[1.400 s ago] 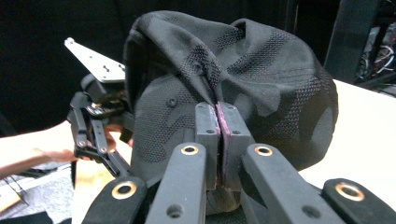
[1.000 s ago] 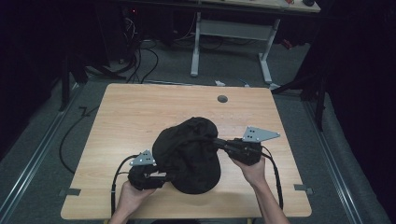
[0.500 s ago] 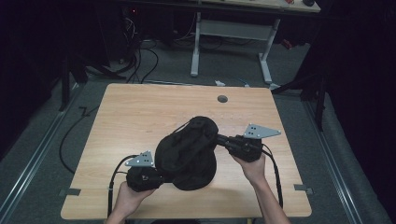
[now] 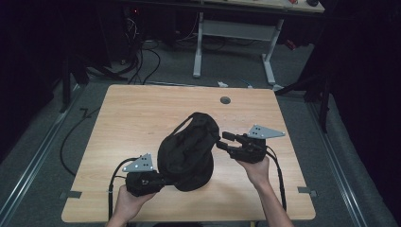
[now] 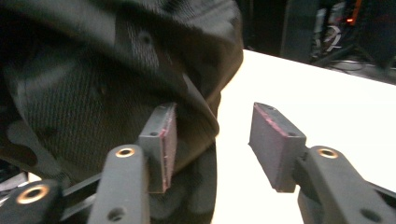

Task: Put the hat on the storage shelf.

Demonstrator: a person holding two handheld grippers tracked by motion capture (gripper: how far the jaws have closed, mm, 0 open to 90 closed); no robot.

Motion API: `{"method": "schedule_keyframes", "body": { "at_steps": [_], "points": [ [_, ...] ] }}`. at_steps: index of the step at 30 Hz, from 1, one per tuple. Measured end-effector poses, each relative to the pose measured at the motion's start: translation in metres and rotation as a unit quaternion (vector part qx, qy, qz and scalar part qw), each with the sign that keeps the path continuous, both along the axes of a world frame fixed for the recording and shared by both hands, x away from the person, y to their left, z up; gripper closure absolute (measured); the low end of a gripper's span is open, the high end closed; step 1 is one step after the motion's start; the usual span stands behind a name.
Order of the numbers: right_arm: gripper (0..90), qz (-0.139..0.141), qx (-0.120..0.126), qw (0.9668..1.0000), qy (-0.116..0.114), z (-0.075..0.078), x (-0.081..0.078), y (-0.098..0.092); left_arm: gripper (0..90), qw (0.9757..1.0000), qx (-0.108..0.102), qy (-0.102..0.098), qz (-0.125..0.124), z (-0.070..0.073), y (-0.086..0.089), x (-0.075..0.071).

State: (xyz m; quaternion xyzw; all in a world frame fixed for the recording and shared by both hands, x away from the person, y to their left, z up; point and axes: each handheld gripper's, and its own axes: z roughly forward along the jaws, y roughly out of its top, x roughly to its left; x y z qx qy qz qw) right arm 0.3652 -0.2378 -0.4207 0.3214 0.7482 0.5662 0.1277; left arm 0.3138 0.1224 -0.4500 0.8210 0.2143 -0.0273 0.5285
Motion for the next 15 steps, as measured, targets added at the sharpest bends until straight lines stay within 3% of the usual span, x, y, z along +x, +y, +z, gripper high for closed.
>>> {"method": "schedule_keyframes", "body": {
  "at_steps": [9, 15],
  "points": [
    [41.2, -0.059, -0.037, 0.9968, 0.039, -0.025, -0.012, -0.018, 86.4, 0.9994, -0.003, -0.004, 0.035, 0.001, 0.004, 0.003],
    [39.5, -0.120, -0.086, 0.9866, 0.069, -0.052, -0.020, -0.035, 86.4, 0.9980, -0.007, -0.011, 0.062, 0.005, 0.005, 0.007]
  ]
}}
